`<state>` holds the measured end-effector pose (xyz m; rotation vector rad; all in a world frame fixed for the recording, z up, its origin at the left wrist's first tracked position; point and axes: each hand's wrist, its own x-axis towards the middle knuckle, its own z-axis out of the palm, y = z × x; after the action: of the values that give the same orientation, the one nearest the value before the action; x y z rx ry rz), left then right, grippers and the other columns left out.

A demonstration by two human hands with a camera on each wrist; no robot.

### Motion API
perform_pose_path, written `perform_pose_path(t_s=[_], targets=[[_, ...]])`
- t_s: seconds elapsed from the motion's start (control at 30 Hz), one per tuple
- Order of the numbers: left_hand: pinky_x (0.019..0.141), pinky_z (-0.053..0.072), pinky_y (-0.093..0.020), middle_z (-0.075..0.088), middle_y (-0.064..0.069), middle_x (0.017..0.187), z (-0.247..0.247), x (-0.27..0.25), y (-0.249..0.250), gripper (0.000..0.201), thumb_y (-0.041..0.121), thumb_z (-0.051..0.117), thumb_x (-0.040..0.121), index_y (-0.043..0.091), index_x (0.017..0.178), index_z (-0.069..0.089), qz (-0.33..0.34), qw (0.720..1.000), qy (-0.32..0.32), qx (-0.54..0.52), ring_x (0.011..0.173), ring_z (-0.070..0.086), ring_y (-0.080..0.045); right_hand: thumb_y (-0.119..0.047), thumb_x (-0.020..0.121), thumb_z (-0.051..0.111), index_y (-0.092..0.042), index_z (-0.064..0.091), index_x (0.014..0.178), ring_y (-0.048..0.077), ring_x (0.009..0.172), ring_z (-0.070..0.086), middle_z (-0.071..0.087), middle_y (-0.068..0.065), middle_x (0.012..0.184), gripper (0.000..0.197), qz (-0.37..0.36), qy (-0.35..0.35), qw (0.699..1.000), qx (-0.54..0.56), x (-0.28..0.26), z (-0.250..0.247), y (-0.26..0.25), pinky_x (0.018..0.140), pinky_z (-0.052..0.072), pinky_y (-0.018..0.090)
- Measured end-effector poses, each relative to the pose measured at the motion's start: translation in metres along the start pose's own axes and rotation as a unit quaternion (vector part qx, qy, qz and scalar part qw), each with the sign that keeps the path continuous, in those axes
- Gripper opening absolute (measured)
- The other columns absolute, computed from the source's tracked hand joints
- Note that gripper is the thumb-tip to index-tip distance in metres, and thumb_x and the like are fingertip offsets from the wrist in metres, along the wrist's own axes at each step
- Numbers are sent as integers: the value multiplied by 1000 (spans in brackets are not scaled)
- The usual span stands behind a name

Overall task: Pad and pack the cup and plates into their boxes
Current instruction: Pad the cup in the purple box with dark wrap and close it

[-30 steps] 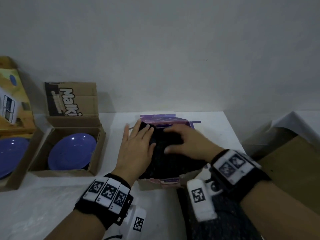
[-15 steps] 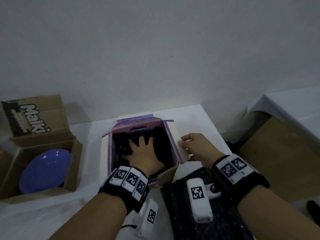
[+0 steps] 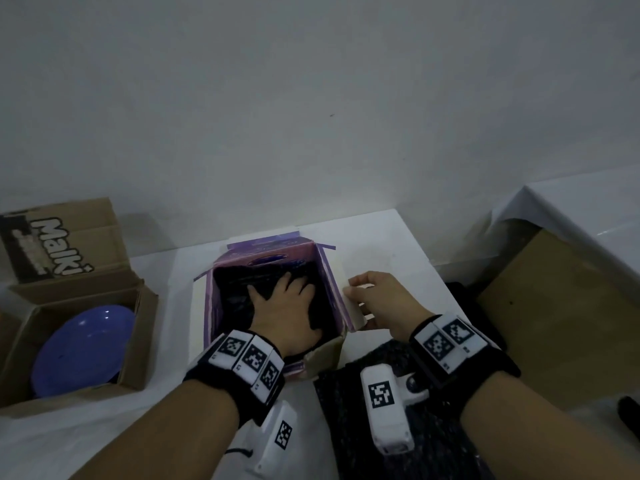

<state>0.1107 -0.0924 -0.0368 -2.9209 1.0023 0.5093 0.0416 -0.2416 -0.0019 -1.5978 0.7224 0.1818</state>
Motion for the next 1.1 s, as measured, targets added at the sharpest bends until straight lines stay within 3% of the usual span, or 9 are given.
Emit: perform_pose_path(t_s=[0.13, 0.2, 0.33, 0.5, 0.67, 0.73, 0.87, 1.0, 1.1], targets=[[104, 2, -75, 7, 5, 157, -3, 2, 3, 81, 55, 55, 80, 27, 146, 15, -7, 1000, -19, 0, 145, -2, -23, -18, 93, 55, -23, 54, 120, 29, 87, 61, 58, 12, 110, 28, -35, 3, 999, -31, -3, -3, -1, 59, 58, 37], [105, -3, -73, 0, 5, 158, -9, 3, -2, 89, 61, 54, 77, 31, 148, 8, -2, 999, -36, -14, 145, -7, -22, -35, 94, 53, -26, 53, 127, 28, 99, 60, 56, 9, 121, 34, -59, 6, 994, -96, -4, -2, -3, 70, 59, 42], [106, 3, -73, -7, 8, 157, -12, 4, -13, 96, 63, 57, 73, 44, 146, -1, -59, 991, -72, -97, 144, -14, -24, -57, 90, 43, -25, 49, 133, 25, 117, 52, 46, 9, 133, 54, -115, 33, 948, -296, -3, 7, -4, 98, 41, 34], [100, 20, -75, -1, 4, 153, 4, -3, -4, 91, 66, 58, 71, 44, 142, 6, -84, 992, -23, -94, 141, -5, -28, -42, 99, 31, -31, 39, 142, 30, 106, 56, 57, 15, 122, 45, -144, 5, 924, -355, 7, 23, 10, 78, 42, 29], [108, 4, -70, -8, 7, 156, -4, -8, -18, 104, 61, 64, 69, 40, 146, -3, -62, 981, -38, -179, 143, -16, -22, -43, 99, 26, -37, 31, 144, 29, 105, 58, 61, 9, 123, 45, -153, 2, 927, -341, 10, 25, 21, 80, 45, 32], [111, -2, -64, -9, 6, 156, -12, -10, -21, 106, 53, 66, 71, 34, 147, -5, -104, 964, -29, -243, 143, -18, -22, -41, 100, 26, -37, 31, 144, 29, 105, 58, 63, 10, 121, 45, -163, 7, 924, -346, 11, 25, 23, 80, 45, 33], [117, 13, -46, 1, -10, 155, -13, -7, -19, 103, 49, 67, 75, 19, 148, 0, -254, 882, 41, -394, 143, 3, -32, -38, 100, 29, -39, 35, 142, 29, 101, 60, 65, 9, 116, 42, -183, 10, 928, -324, 8, 26, 24, 78, 45, 31], [115, 20, -45, 11, -13, 154, -9, -1, -19, 109, 57, 66, 72, 15, 149, 1, -288, 858, 5, -425, 141, 15, -34, -37, 101, 29, -40, 35, 141, 30, 102, 59, 65, 10, 116, 41, -190, 11, 928, -320, 6, 26, 24, 83, 49, 36], [114, 24, -47, 16, -15, 153, -22, 2, -25, 114, 65, 64, 65, 14, 149, 6, -291, 866, -64, -402, 139, 22, -35, -36, 101, 29, -40, 34, 142, 30, 103, 59, 65, 9, 117, 41, -190, 7, 929, -318, 6, 26, 23, 81, 47, 34]])
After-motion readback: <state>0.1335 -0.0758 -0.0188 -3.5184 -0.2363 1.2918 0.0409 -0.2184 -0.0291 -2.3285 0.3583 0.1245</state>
